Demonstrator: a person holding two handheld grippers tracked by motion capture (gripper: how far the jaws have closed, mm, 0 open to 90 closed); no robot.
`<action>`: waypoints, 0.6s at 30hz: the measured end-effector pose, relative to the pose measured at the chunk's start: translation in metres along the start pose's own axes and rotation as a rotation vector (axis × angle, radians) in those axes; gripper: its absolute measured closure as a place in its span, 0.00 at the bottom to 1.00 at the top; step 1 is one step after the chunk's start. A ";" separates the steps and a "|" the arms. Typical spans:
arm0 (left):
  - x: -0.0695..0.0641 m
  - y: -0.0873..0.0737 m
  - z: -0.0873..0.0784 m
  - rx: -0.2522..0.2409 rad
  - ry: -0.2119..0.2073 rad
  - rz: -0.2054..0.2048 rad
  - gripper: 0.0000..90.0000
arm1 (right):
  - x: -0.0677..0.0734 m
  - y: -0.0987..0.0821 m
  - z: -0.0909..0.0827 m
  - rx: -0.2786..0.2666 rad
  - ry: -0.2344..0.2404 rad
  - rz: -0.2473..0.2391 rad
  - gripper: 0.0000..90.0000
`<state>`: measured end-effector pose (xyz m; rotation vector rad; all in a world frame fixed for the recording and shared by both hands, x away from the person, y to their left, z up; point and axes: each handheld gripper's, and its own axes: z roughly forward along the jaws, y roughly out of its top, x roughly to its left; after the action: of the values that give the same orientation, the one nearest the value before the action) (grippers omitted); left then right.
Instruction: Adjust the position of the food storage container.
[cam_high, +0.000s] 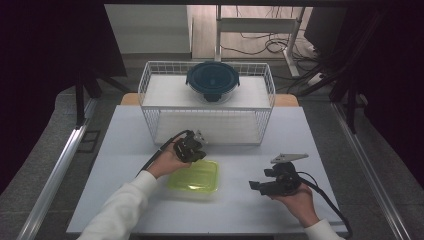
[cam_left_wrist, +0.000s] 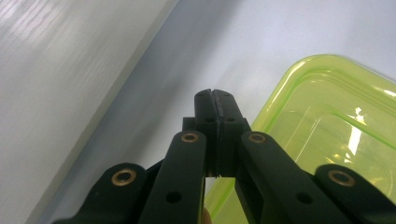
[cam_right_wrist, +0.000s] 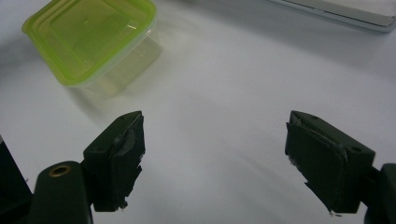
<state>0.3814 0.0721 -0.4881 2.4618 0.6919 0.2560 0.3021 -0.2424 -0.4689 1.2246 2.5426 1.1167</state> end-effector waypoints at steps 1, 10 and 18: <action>0.000 0.000 0.000 0.000 0.000 0.000 1.00 | 0.000 0.000 0.000 0.001 -0.001 -0.001 0.22; 0.012 -0.010 -0.028 -0.055 0.066 -0.072 1.00 | -0.001 0.000 -0.001 -0.005 -0.001 0.004 0.22; 0.021 -0.051 -0.074 -0.122 0.122 -0.213 1.00 | -0.001 0.000 -0.001 -0.005 -0.003 0.010 0.22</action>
<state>0.3539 0.1539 -0.4557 2.2497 0.9541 0.3570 0.3024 -0.2440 -0.4685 1.2386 2.5330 1.1215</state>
